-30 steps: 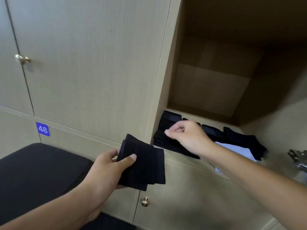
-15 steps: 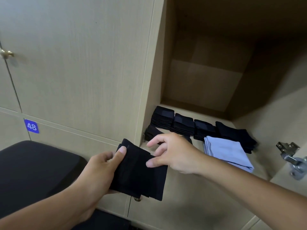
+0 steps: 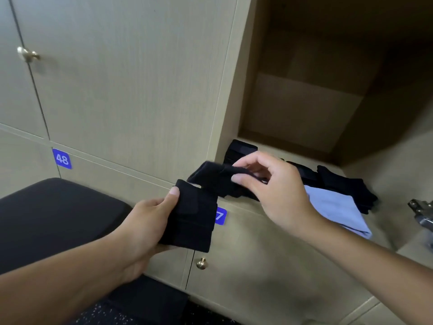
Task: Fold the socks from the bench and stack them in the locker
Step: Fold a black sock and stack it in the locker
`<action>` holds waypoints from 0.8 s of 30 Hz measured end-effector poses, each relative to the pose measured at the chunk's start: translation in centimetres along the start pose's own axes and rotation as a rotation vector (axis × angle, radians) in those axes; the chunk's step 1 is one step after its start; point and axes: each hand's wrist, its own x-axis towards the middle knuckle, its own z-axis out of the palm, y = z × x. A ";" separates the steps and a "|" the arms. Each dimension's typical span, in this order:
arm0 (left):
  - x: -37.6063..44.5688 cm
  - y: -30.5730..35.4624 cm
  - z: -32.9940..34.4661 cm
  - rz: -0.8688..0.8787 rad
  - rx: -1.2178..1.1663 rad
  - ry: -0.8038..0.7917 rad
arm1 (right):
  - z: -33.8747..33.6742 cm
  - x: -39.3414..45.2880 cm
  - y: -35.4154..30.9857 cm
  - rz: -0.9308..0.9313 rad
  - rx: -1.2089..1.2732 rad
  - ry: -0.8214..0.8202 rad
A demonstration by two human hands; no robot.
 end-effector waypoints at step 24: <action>-1.4 1.2 -2.2 0.183 0.154 -0.145 | 2.3 -2.4 -0.2 0.193 0.022 -0.257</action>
